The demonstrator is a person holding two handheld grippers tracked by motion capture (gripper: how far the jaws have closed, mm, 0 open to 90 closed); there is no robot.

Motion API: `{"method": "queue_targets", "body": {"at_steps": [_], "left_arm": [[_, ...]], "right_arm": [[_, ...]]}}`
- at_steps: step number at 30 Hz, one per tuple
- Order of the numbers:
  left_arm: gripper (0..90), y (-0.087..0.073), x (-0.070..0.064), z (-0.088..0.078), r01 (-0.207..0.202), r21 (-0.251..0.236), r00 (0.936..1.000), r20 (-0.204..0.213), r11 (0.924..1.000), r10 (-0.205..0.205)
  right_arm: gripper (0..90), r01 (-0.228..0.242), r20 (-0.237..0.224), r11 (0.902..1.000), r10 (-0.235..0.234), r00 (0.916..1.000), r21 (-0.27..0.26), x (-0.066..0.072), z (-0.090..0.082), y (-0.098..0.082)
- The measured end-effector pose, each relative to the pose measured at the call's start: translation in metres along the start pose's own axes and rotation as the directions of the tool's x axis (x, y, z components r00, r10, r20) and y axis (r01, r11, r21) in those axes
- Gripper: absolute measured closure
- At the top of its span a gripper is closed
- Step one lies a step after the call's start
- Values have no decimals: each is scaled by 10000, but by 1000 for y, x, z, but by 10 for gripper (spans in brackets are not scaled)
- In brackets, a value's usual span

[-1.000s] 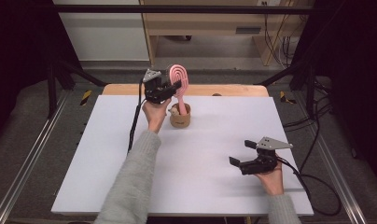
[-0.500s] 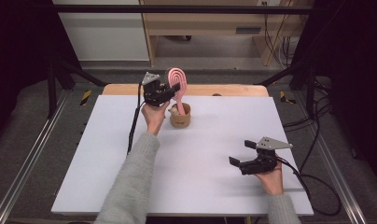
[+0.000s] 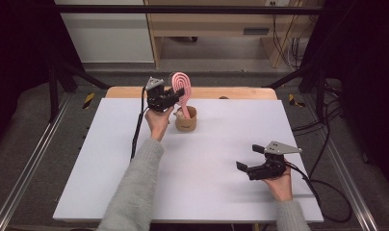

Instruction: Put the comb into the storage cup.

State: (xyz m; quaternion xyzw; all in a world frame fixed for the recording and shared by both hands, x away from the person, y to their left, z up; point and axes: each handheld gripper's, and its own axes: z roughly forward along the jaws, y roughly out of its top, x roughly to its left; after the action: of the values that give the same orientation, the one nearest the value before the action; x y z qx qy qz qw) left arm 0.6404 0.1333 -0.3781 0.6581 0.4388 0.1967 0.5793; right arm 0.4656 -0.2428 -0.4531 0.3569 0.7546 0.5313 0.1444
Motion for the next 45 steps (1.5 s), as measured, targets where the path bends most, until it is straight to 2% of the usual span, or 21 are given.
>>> {"method": "queue_targets", "body": {"at_steps": [12,36,45], "left_arm": [[621,-3,9,-7,189,-113,9997,-152,9998,-190],[594,-5,21,-15,331,54,9971,-690,9994,-327],[589,-7,24,-18,406,9,9966,-720,9992,-404]], "right_arm": [[4,-24,-2,10000,24,10000,-33,0,0,0],[4,-14,9,10000,14,10000,-34,0,0,0],[4,-13,8,10000,13,10000,-27,0,0,0]]}}
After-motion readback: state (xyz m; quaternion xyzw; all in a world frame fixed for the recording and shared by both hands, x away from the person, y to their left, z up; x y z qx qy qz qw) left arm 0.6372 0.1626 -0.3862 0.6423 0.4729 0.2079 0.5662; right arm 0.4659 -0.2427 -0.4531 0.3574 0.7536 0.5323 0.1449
